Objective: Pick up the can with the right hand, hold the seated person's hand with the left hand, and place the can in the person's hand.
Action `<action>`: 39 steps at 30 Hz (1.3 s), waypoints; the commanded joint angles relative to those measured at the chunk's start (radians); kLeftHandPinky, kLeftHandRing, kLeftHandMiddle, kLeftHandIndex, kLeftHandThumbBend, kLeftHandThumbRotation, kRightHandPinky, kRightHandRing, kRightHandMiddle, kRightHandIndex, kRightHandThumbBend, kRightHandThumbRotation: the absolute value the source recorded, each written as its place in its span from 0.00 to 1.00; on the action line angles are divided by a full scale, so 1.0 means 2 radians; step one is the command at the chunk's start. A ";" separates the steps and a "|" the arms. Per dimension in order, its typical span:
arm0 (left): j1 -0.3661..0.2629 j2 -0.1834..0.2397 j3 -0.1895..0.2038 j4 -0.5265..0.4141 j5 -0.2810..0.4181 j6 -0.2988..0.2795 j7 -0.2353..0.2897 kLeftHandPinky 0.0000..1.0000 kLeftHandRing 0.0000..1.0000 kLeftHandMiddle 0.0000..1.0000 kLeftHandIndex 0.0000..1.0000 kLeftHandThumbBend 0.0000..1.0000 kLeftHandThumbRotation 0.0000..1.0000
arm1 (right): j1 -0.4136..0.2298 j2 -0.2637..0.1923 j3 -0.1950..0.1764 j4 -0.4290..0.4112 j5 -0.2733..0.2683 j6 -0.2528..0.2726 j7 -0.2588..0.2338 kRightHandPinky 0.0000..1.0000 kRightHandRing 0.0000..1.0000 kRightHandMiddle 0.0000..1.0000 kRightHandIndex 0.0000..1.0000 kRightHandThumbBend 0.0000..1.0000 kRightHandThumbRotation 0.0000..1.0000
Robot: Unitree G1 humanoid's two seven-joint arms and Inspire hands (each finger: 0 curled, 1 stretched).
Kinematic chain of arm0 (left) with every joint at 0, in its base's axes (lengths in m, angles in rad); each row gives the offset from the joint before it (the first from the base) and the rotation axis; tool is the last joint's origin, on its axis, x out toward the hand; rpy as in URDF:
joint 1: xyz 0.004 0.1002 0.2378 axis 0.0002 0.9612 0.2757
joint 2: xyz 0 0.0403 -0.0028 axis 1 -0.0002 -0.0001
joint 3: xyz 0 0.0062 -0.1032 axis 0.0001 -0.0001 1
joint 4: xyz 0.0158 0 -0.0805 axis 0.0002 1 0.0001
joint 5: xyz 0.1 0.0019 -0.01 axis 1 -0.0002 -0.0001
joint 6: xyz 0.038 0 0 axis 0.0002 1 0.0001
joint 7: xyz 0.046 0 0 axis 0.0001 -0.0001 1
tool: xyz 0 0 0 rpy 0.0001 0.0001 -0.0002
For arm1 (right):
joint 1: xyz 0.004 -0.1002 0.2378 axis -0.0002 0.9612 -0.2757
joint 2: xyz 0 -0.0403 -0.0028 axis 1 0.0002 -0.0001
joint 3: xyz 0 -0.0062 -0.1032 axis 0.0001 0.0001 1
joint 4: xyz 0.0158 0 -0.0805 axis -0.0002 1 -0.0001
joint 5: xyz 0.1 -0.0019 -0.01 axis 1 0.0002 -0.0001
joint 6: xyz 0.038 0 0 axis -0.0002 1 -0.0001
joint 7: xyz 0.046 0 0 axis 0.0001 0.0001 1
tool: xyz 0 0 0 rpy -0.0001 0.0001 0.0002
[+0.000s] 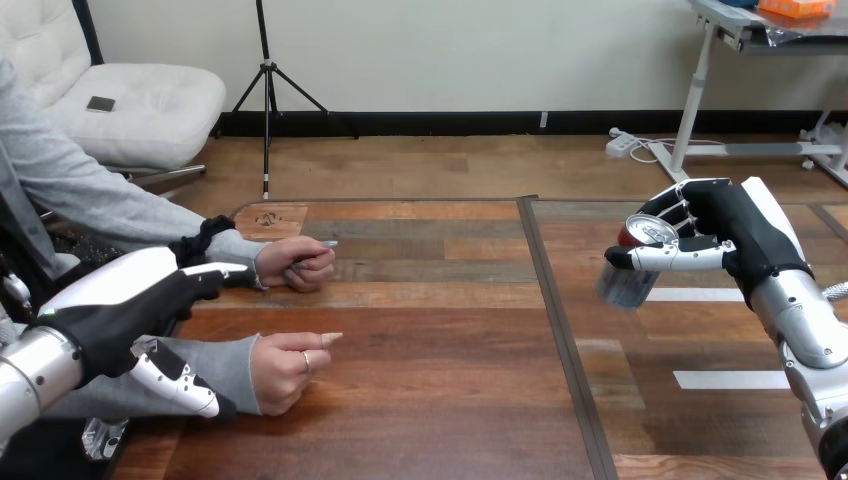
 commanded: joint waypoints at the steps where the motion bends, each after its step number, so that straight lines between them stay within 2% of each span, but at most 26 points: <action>1: -0.040 0.016 -0.011 0.020 0.020 -0.005 0.029 0.83 0.89 0.90 0.88 1.00 0.17 | -0.033 -0.006 -0.006 -0.033 0.009 -0.007 -0.006 0.35 0.38 0.43 0.44 0.86 0.00; 12: -0.052 0.016 -0.027 0.054 0.041 -0.008 0.051 0.84 0.89 0.90 0.88 1.00 0.19 | -0.032 -0.007 -0.009 -0.030 0.013 -0.022 0.000 0.35 0.37 0.42 0.44 0.87 0.00; 18: -0.059 0.019 -0.040 0.071 0.065 -0.013 0.077 0.83 0.87 0.89 0.87 1.00 0.19 | -0.034 -0.005 -0.014 -0.028 0.019 -0.018 0.005 0.36 0.38 0.42 0.43 0.87 0.00; 24: -0.060 0.018 -0.045 0.072 0.072 -0.004 0.080 0.82 0.87 0.88 0.87 1.00 0.15 | -0.034 -0.005 -0.012 -0.030 0.019 -0.013 0.002 0.37 0.38 0.42 0.43 0.87 0.00; 33: -0.063 0.019 -0.053 0.094 0.084 -0.030 0.118 0.78 0.84 0.85 0.84 1.00 0.13 | -0.034 -0.005 -0.012 -0.030 0.024 -0.012 0.007 0.36 0.38 0.42 0.43 0.86 0.00; 36: -0.065 0.019 -0.058 0.101 0.092 -0.038 0.138 0.77 0.82 0.84 0.82 1.00 0.12 | -0.034 -0.005 -0.011 -0.030 0.023 -0.014 0.006 0.36 0.38 0.42 0.43 0.86 0.00; 39: -0.066 0.019 -0.061 0.105 0.097 -0.042 0.145 0.76 0.80 0.82 0.80 1.00 0.11 | -0.034 -0.004 -0.010 -0.029 0.023 -0.017 0.006 0.36 0.38 0.42 0.43 0.86 0.00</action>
